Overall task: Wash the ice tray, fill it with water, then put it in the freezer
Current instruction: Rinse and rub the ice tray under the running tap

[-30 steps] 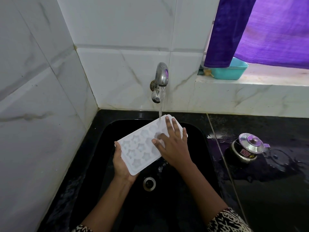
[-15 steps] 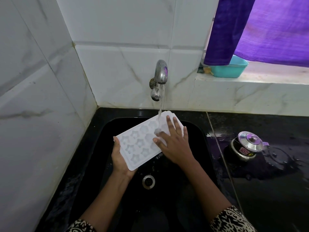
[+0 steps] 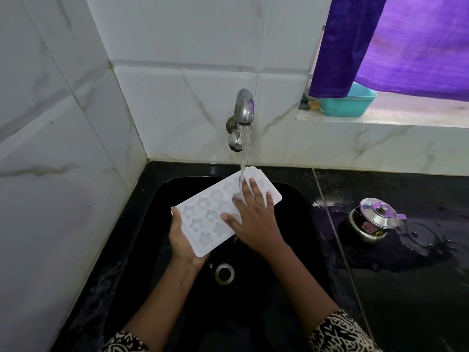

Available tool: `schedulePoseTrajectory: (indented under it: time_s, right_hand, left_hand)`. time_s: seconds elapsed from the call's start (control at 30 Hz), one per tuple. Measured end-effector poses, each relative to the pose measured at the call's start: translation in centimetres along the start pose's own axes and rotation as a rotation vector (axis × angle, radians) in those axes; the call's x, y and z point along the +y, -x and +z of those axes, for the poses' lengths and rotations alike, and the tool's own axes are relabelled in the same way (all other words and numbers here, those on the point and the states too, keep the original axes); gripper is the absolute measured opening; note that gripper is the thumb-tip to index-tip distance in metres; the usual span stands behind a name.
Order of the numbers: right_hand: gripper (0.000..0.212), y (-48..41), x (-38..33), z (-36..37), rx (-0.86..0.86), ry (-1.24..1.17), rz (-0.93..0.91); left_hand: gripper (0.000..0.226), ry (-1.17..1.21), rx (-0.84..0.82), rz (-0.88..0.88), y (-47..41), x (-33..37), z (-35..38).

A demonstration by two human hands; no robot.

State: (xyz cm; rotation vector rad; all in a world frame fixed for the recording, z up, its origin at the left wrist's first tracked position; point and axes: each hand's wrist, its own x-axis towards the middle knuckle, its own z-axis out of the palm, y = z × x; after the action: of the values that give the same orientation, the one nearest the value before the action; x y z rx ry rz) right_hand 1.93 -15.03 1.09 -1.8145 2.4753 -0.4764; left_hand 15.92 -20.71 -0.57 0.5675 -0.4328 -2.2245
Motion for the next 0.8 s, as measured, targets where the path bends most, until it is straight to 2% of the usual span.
schedulePoseTrajectory:
  time_s: [0.2,0.37,0.5,0.6,0.67,0.8]
  right_hand:
    - [0.071,-0.5,0.8,-0.6,0.082,-0.043,0.054]
    - [0.076,-0.3,1.0,-0.9,-0.017,-0.048,0.004]
    - [0.071,-0.7,0.8,-1.0,0.069,-0.039,0.053]
    - [0.077,-0.2,0.1,-0.3,-0.030,0.007,-0.020]
    - [0.079,0.2,0.8,-0.9,-0.069,-0.047,-0.014]
    - [0.079,1.0,2.6,-2.3,0.058,-0.170,0.074]
  left_hand:
    - [0.078,-0.006,0.007,-0.010,0.1,-0.3,0.1]
    - [0.080,-0.023,0.012,-0.015,0.1,0.2,0.3]
    - [0.078,-0.042,0.006,-0.009,0.2,-0.3,0.0]
    - [0.082,-0.024,0.003,-0.008,0.1,-0.1,-0.1]
    - [0.082,-0.021,0.003,-0.008,0.0,0.1,-0.4]
    - [0.078,-0.047,0.019,0.016,0.0,-0.2,-0.7]
